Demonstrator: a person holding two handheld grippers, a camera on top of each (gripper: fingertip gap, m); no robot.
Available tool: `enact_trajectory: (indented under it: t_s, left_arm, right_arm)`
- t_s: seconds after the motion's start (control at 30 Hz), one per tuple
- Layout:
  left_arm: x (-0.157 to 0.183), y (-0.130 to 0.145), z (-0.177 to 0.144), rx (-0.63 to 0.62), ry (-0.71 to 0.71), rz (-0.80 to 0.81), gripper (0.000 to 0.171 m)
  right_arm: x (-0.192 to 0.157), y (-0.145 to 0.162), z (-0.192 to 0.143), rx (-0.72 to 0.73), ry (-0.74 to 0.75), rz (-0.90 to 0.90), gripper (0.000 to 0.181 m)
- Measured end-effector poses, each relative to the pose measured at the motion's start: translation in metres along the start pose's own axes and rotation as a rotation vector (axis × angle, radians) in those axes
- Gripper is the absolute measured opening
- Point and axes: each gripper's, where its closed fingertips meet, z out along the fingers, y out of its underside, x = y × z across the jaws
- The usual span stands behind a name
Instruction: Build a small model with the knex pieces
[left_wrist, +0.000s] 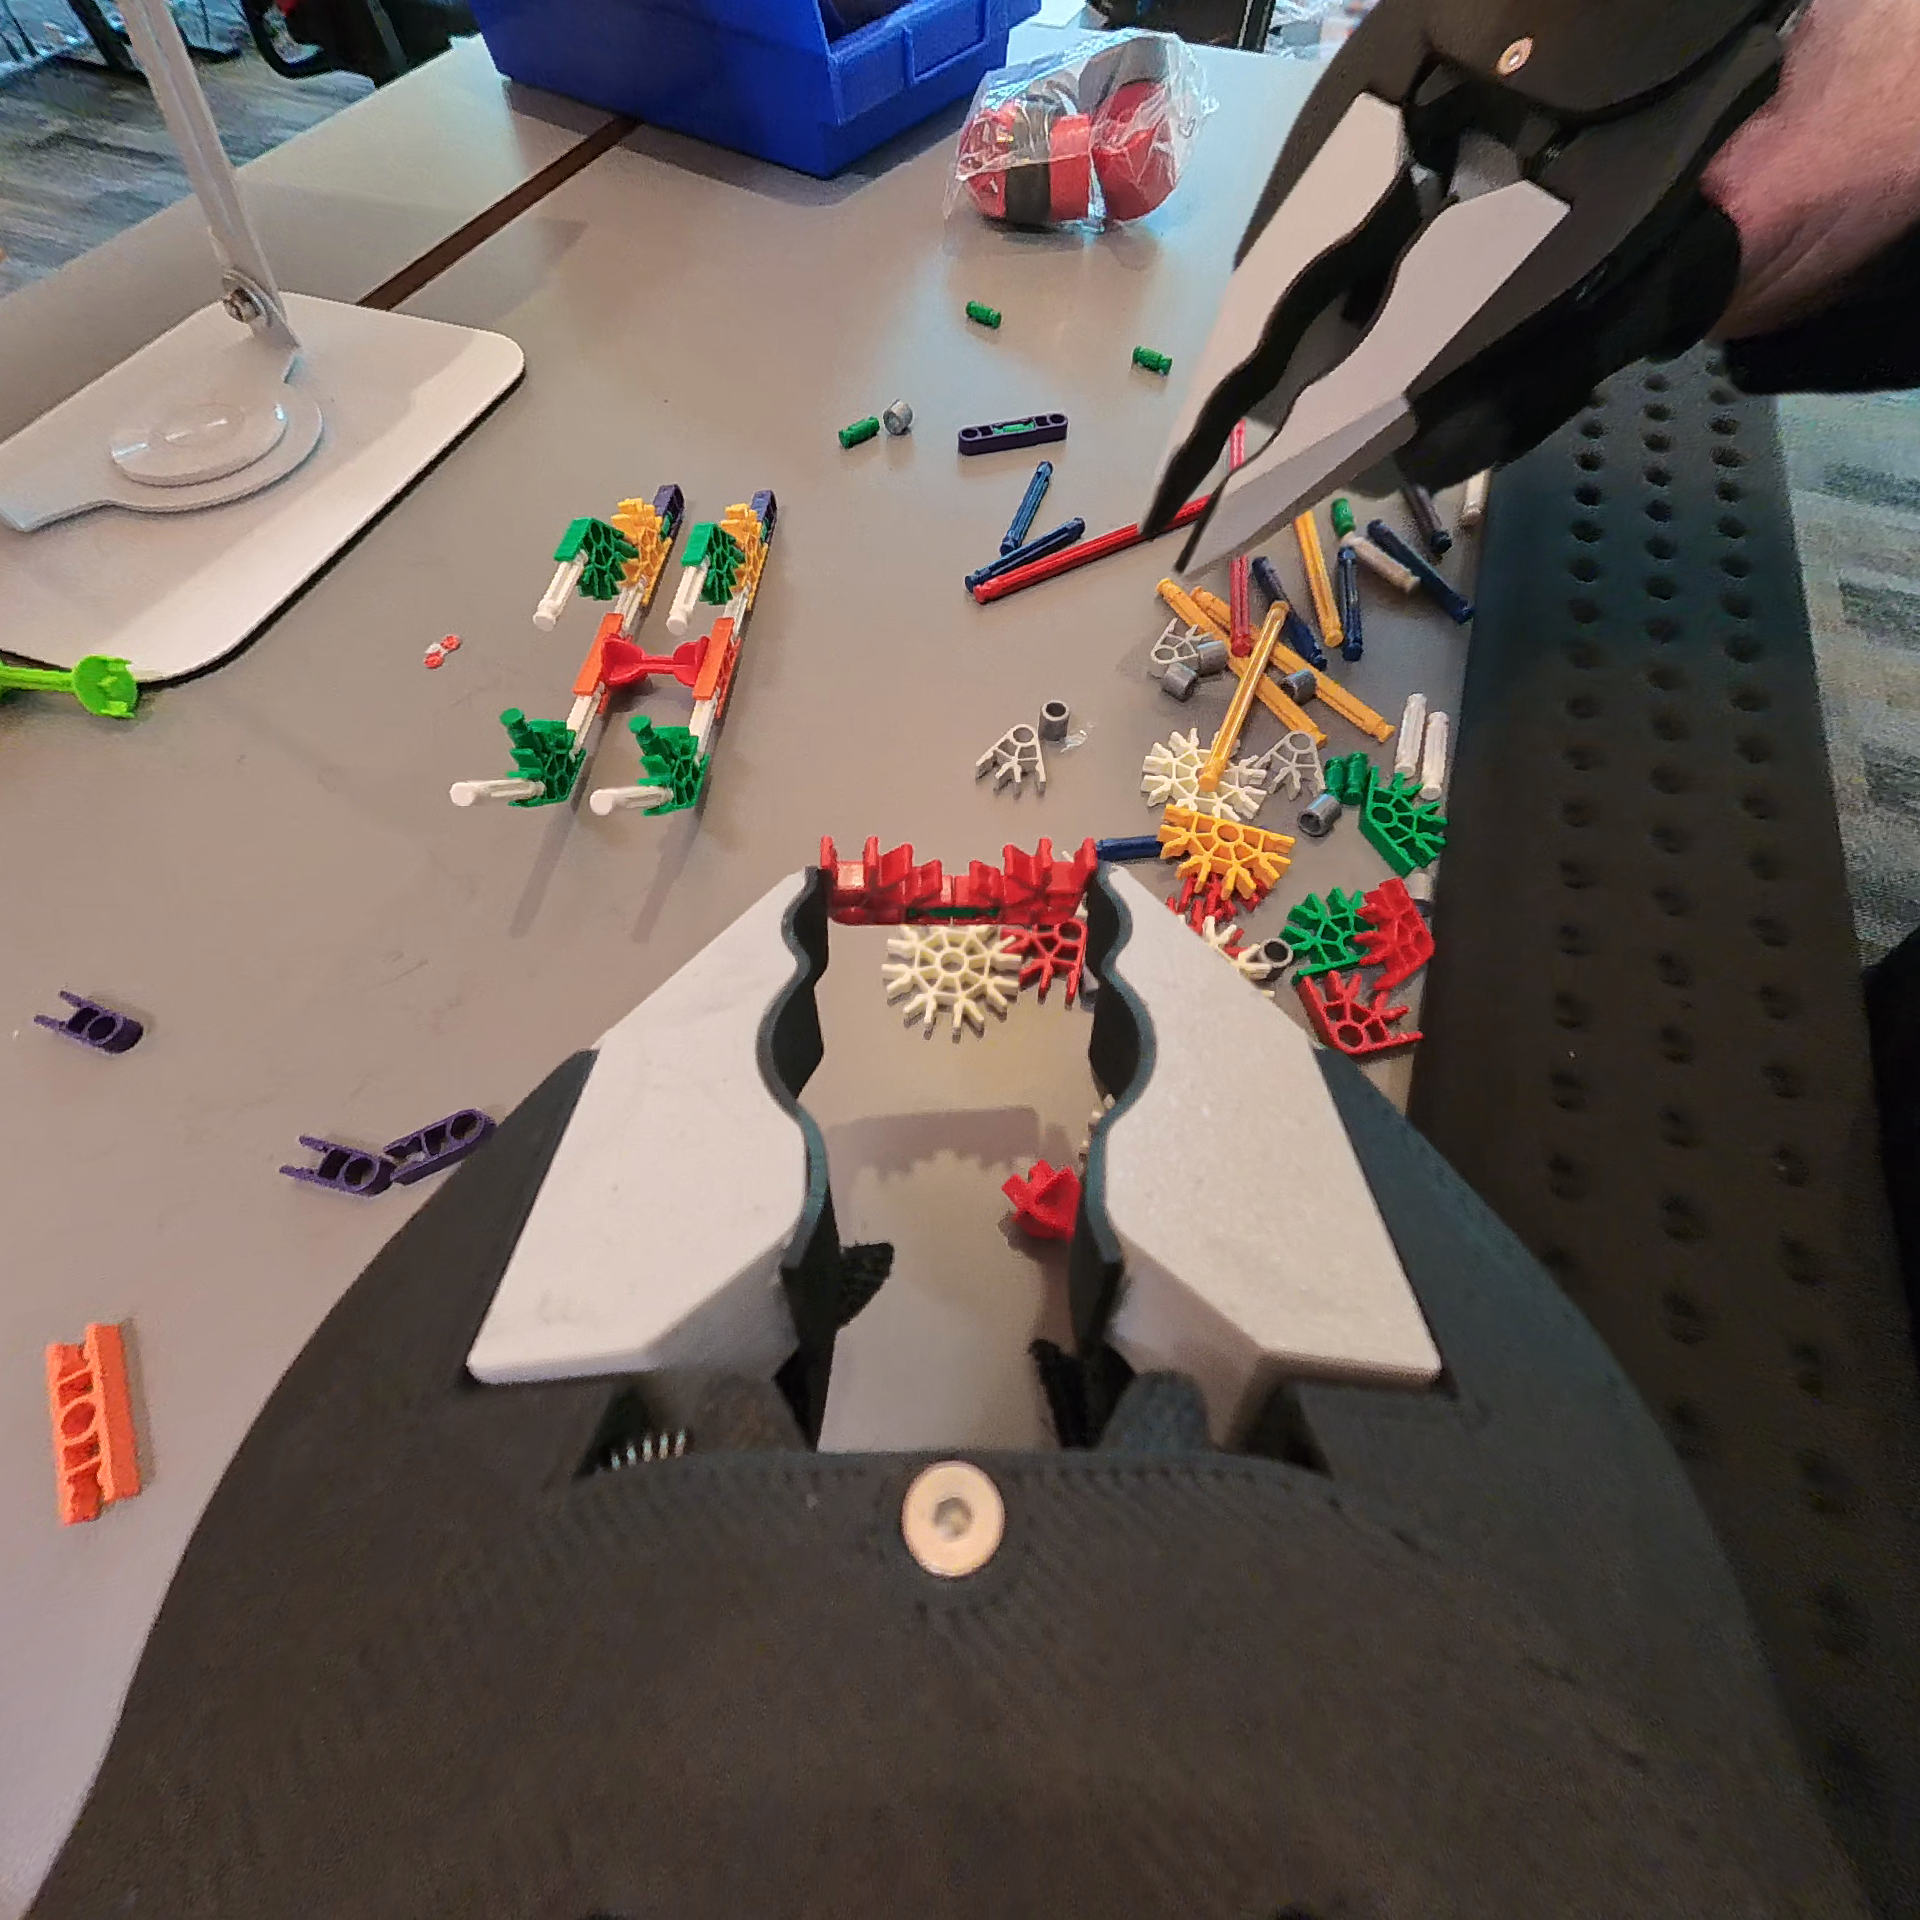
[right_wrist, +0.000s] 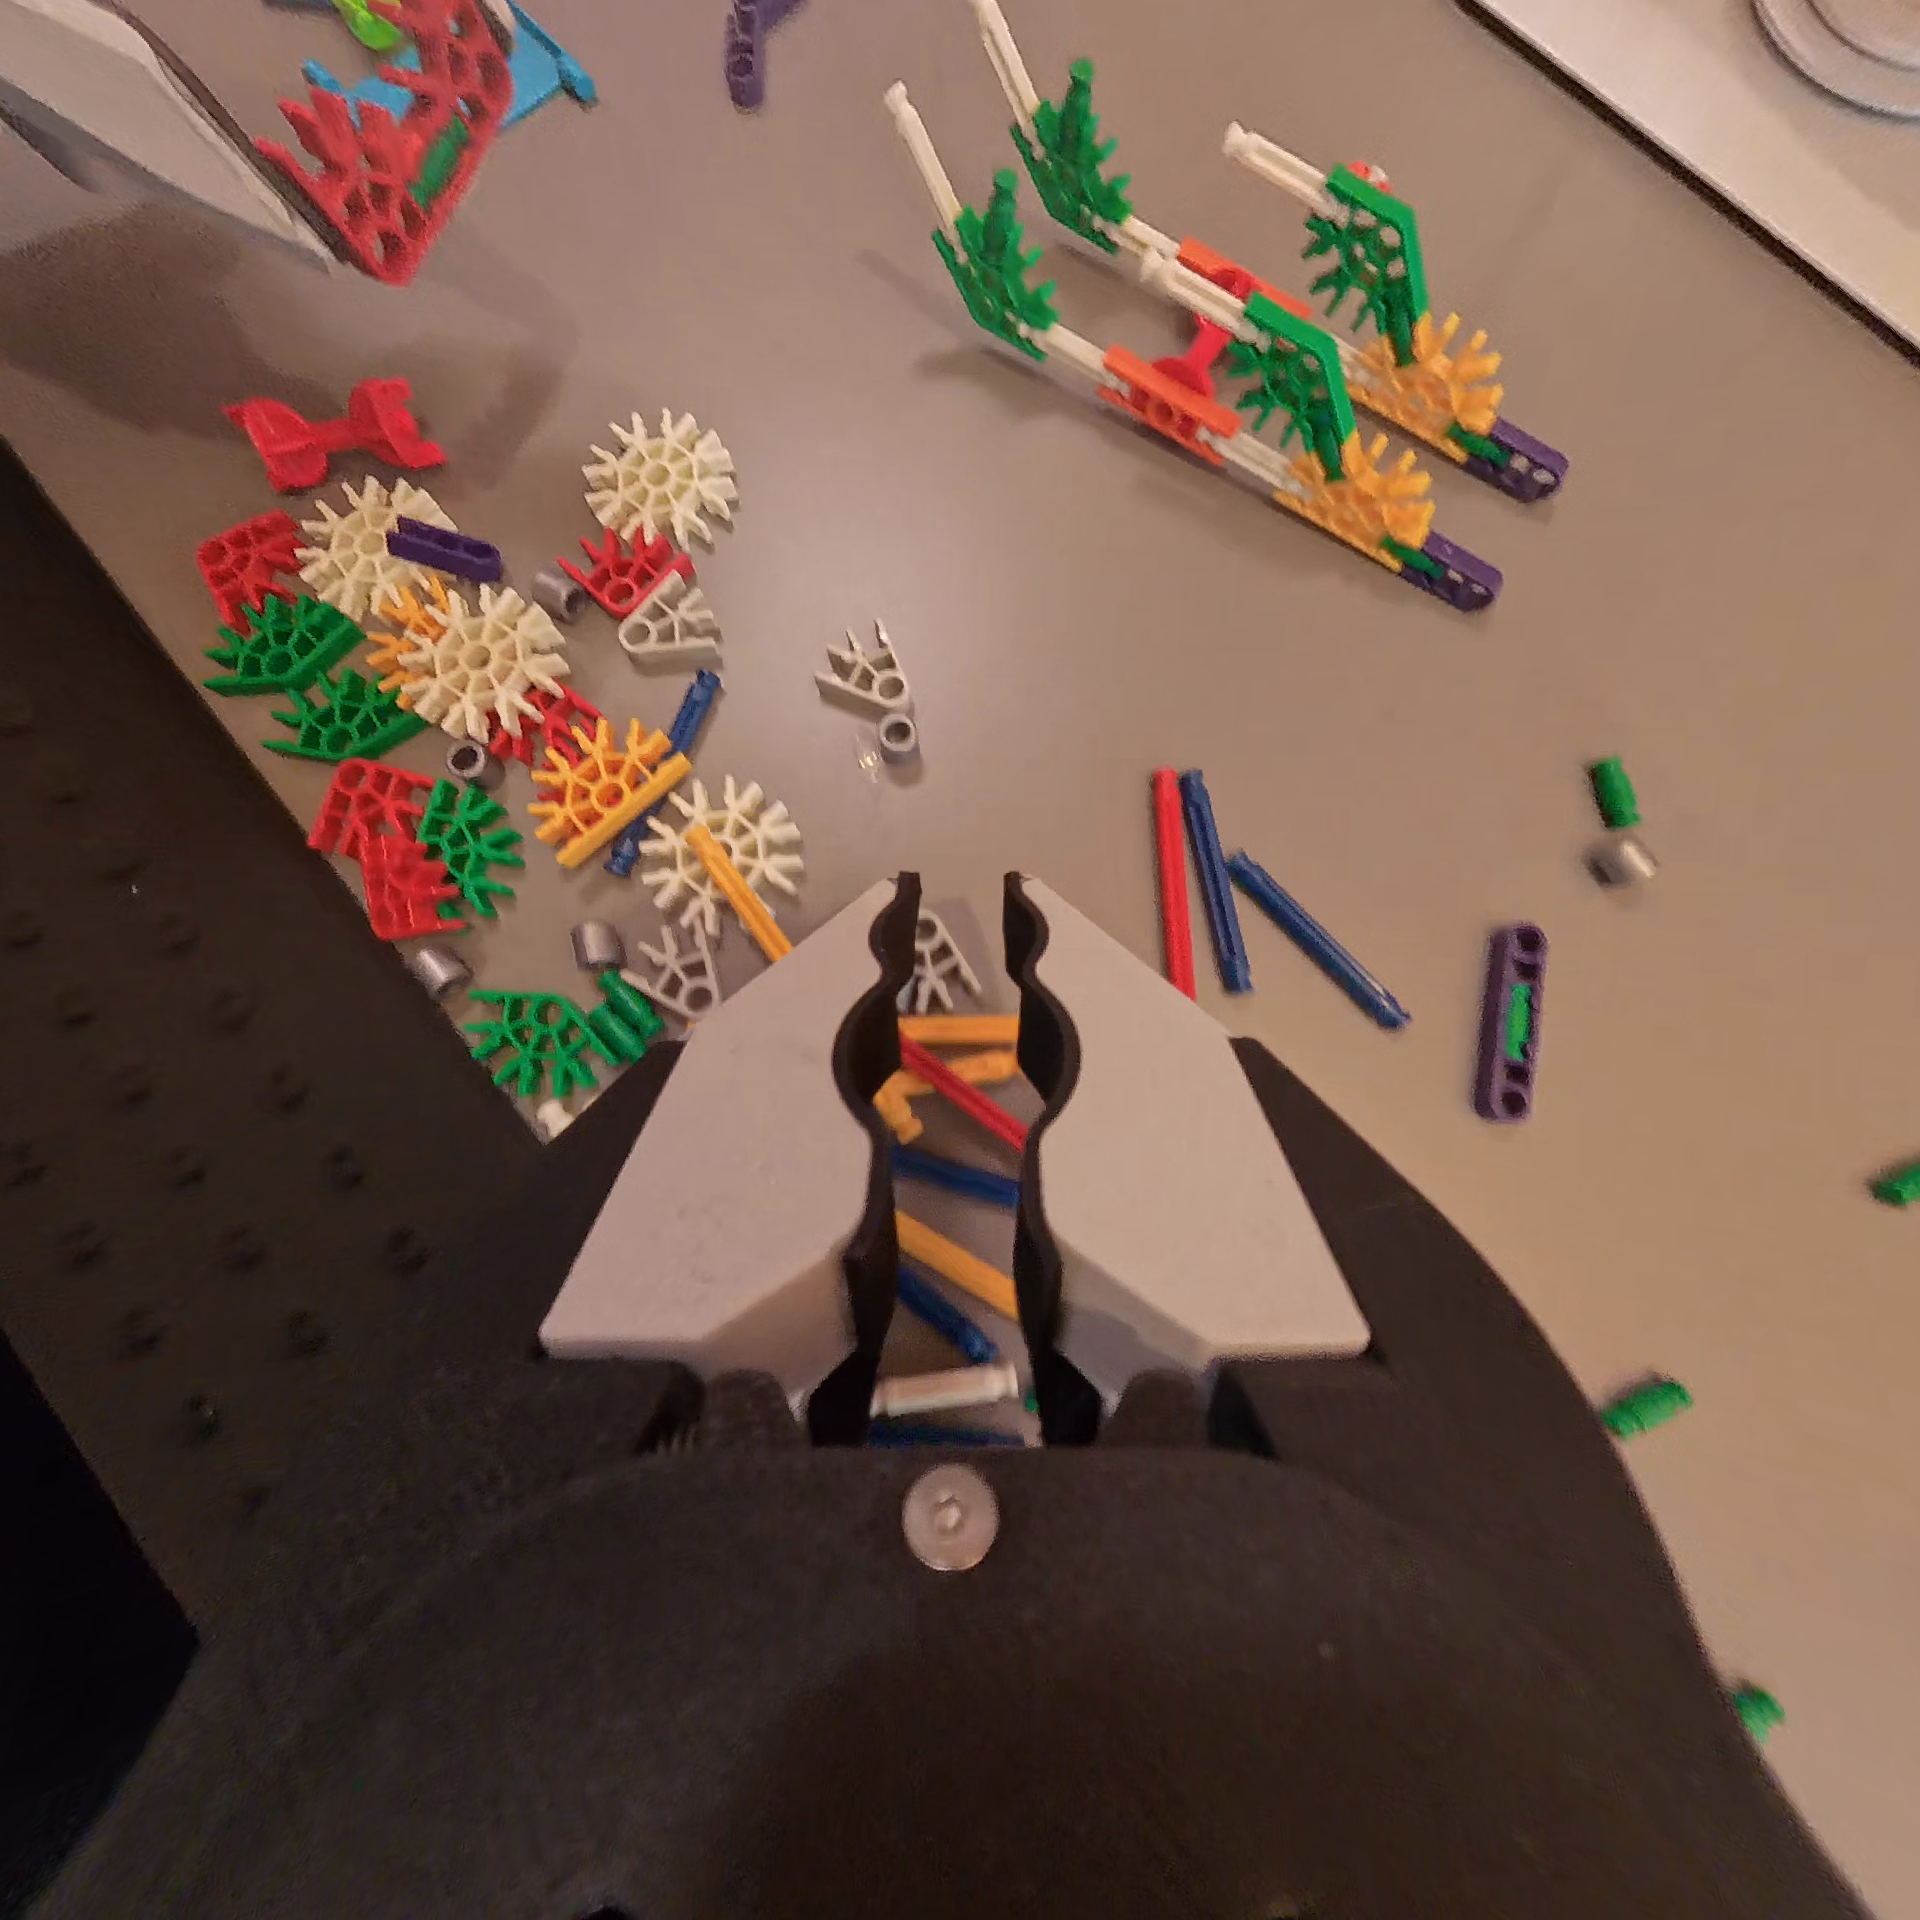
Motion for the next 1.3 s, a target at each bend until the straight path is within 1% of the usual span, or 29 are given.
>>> enact_trajectory:
  t_s: [0.23,0.37,0.47,0.63,0.8,0.87,0.93,1.0,1.03,1.3]
  left_arm:
    - [0.0,-0.003,0.004,0.002,-0.008,0.007,0.048]
    - [0.0,0.001,0.005,-0.01,-0.011,0.009,0.048]
    - [-0.001,0.005,0.007,-0.019,-0.012,0.001,0.048]
    - [-0.011,0.009,0.01,-0.036,-0.031,0.003,0.048]
    - [-0.024,0.014,0.016,-0.066,-0.053,0.003,0.048]
    - [-0.036,0.024,0.02,-0.116,-0.088,-0.01,0.048]
    - [-0.05,0.04,0.022,-0.213,-0.139,-0.033,0.048]
    - [-0.057,0.054,0.024,-0.29,-0.152,-0.058,0.048]
    - [-0.059,0.058,0.025,-0.309,-0.158,-0.067,0.048]
    - [-0.06,0.058,0.03,-0.285,-0.127,-0.094,0.048]
  right_arm:
    - [-0.012,-0.009,0.04,-0.052,-0.078,-0.032,0.017]
    - [-0.013,-0.01,0.051,-0.079,-0.1,-0.039,0.014]
    - [-0.013,-0.007,0.056,-0.104,-0.111,-0.048,0.007]
    - [-0.01,-0.008,0.057,-0.103,-0.107,-0.053,0.007]
    - [-0.005,-0.012,0.051,-0.066,-0.101,-0.015,0.007]
    - [-0.003,-0.014,0.048,-0.049,-0.092,0.0,0.007]
    - [-0.002,-0.014,0.046,-0.041,-0.09,0.01,0.007]
    - [-0.001,-0.014,0.043,-0.035,-0.083,0.014,0.007]
    - [-0.001,-0.014,0.043,-0.03,-0.082,0.017,0.007]
    - [-0.003,-0.016,0.04,-0.018,-0.08,0.02,0.007]
